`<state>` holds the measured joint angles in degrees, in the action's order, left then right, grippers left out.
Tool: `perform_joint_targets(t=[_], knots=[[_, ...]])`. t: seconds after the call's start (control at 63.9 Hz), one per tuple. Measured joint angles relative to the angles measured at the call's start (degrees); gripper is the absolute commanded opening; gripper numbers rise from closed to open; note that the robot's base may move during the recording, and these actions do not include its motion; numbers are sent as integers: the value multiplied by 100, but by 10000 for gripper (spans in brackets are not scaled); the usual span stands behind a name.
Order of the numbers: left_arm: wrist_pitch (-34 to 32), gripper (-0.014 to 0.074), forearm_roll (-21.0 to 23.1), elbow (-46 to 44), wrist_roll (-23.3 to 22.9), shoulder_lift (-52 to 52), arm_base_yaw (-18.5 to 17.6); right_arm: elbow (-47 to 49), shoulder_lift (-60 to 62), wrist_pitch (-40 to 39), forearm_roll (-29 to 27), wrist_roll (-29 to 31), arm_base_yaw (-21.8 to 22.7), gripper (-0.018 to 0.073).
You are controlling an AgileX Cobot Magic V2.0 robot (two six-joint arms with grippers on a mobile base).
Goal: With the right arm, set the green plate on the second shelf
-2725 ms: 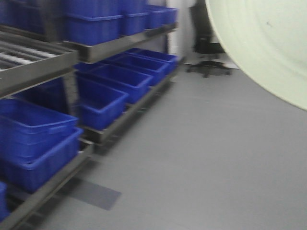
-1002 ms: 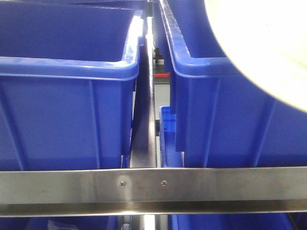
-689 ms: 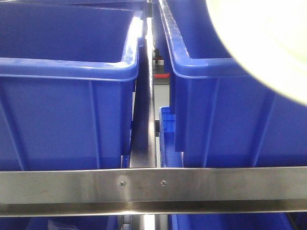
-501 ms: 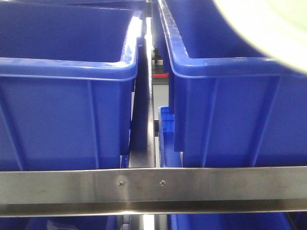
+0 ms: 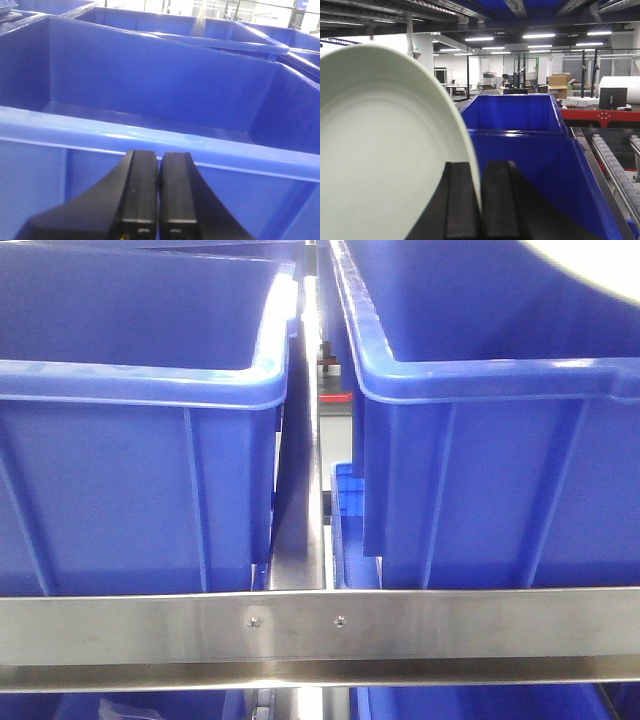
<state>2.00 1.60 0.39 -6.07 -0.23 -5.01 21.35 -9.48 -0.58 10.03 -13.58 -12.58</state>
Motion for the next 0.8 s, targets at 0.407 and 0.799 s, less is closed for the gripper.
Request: perform_joint_targets(t=[0.407,0.799], knots=[[0,130,0,0,0,0,0,-4,-1422,-697,56,260,0,58],[0,130,0,0,0,0,0,884,-3708,-2950,-1448,1125,555,58]])
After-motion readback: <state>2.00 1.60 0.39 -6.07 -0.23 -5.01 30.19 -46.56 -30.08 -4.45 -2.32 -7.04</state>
